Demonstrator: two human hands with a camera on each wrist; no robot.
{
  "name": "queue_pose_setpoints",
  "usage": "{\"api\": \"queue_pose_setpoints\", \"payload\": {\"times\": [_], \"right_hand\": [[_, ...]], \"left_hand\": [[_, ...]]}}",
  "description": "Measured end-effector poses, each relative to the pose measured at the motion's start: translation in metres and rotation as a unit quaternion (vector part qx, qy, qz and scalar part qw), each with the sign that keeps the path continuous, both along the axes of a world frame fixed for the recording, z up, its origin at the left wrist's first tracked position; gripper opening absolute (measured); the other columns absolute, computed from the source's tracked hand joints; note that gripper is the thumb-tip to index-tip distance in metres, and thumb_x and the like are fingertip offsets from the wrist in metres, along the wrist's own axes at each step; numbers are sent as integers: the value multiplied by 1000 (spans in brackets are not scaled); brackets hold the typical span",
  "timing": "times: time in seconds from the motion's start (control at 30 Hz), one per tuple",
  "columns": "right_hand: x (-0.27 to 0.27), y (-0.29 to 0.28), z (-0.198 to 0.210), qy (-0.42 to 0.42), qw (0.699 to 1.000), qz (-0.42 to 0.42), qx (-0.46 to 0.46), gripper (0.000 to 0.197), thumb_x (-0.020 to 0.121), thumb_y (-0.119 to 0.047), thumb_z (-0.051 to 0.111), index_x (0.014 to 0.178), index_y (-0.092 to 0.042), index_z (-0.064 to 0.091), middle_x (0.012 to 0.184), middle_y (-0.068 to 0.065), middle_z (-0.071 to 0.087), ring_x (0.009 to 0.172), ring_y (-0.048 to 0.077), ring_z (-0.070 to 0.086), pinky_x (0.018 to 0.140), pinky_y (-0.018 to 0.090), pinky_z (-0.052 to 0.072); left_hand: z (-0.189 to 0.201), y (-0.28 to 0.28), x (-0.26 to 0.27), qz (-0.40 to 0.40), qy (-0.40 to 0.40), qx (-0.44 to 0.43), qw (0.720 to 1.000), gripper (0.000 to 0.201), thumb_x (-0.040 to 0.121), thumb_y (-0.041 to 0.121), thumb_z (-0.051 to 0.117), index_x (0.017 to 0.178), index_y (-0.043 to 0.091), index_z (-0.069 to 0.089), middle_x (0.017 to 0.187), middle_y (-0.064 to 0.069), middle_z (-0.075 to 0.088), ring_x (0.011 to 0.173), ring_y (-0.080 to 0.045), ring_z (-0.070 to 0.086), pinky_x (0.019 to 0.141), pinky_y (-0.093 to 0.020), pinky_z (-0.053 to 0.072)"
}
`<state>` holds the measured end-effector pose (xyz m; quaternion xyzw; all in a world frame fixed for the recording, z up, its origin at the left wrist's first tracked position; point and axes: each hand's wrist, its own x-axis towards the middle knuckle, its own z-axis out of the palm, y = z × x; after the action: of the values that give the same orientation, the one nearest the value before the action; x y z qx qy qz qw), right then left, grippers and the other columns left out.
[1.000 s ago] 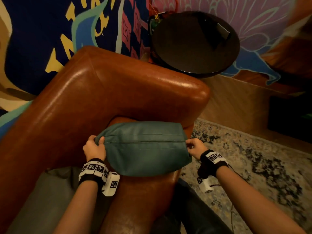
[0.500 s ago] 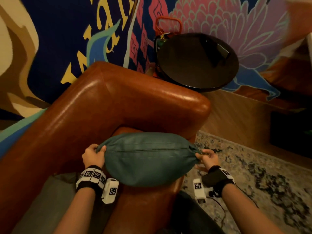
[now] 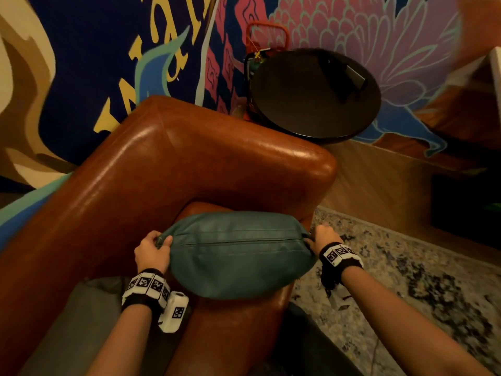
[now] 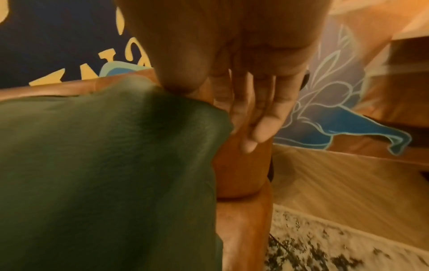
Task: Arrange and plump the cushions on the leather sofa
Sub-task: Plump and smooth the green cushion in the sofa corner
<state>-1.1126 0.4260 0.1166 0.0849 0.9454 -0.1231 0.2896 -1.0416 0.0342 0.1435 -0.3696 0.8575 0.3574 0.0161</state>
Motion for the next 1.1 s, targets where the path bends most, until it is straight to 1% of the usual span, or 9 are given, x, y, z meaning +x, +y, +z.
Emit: {"api": "queue_pose_setpoints", "payload": {"times": [0.23, 0.37, 0.43, 0.53, 0.63, 0.77, 0.9, 1.0, 1.1], "right_hand": [[-6, 8, -2, 33, 983, -125, -130, 18, 90, -12, 61, 105, -4, 67, 106, 12, 67, 100, 29, 62, 82, 32, 46], [-12, -1, 0, -33, 945, -230, -231, 23, 91, -4, 53, 77, -11, 70, 80, 6, 64, 85, 24, 54, 74, 28, 36], [-13, -4, -5, -72, 903, -275, -321, 43, 93, 4, 43, 61, -13, 67, 68, 3, 64, 79, 26, 53, 75, 31, 37], [-9, -15, -6, -137, 779, -398, -465, 32, 98, 4, 30, 91, -3, 60, 101, 10, 62, 81, 27, 54, 79, 34, 48], [-3, -24, -3, -146, 676, -507, -515, 25, 100, -5, 32, 103, 1, 56, 98, 14, 59, 91, 33, 54, 77, 39, 49], [4, -19, -13, -182, 706, -462, -505, 66, 87, -62, 43, 119, -6, 56, 122, 19, 59, 110, 34, 55, 107, 49, 37], [14, -11, -2, -156, 765, -384, -493, 77, 68, -28, 84, 130, 1, 49, 119, 18, 58, 101, 32, 59, 86, 37, 49], [24, 7, -11, -99, 812, -352, -455, 100, 26, -42, 97, 110, -6, 56, 110, 17, 61, 87, 25, 62, 73, 31, 52], [36, 22, -13, -57, 869, -308, -382, 73, 51, -44, 90, 105, -7, 59, 95, 14, 62, 73, 20, 58, 60, 29, 51]], "left_hand": [[1, -14, 4, -2, -11, -14, 1000, 7, 87, 17, 67, 90, 11, 66, 86, -13, 66, 87, -33, 60, 81, -41, 49], [-3, -20, 8, 18, -14, -15, 1000, 13, 86, 18, 68, 95, 8, 68, 93, -18, 69, 92, -37, 62, 80, -40, 48], [-3, -25, 11, 32, -16, -19, 999, 15, 87, 17, 68, 97, 7, 68, 94, -19, 69, 93, -37, 62, 81, -40, 48], [-2, -36, 15, 60, -42, -32, 997, 17, 86, 18, 69, 99, 7, 69, 97, -20, 69, 94, -38, 63, 81, -42, 50], [0, -42, 17, 55, -61, -40, 996, 18, 86, 19, 70, 100, 9, 68, 97, -20, 69, 92, -38, 63, 80, -45, 53], [1, -40, 14, 52, -51, -41, 997, 18, 86, 19, 69, 99, 7, 68, 98, -21, 68, 94, -40, 63, 82, -46, 53], [-3, -36, 16, 51, -49, -22, 997, 20, 85, 17, 71, 99, 4, 68, 101, -22, 68, 99, -40, 61, 87, -46, 51], [-4, -26, 16, 48, -47, -18, 998, 20, 85, 16, 70, 100, 3, 68, 101, -23, 68, 101, -41, 61, 88, -45, 49], [-1, -14, 12, 44, -24, -17, 999, 20, 86, 17, 69, 100, 3, 67, 102, -23, 67, 100, -41, 60, 87, -45, 48]]}}
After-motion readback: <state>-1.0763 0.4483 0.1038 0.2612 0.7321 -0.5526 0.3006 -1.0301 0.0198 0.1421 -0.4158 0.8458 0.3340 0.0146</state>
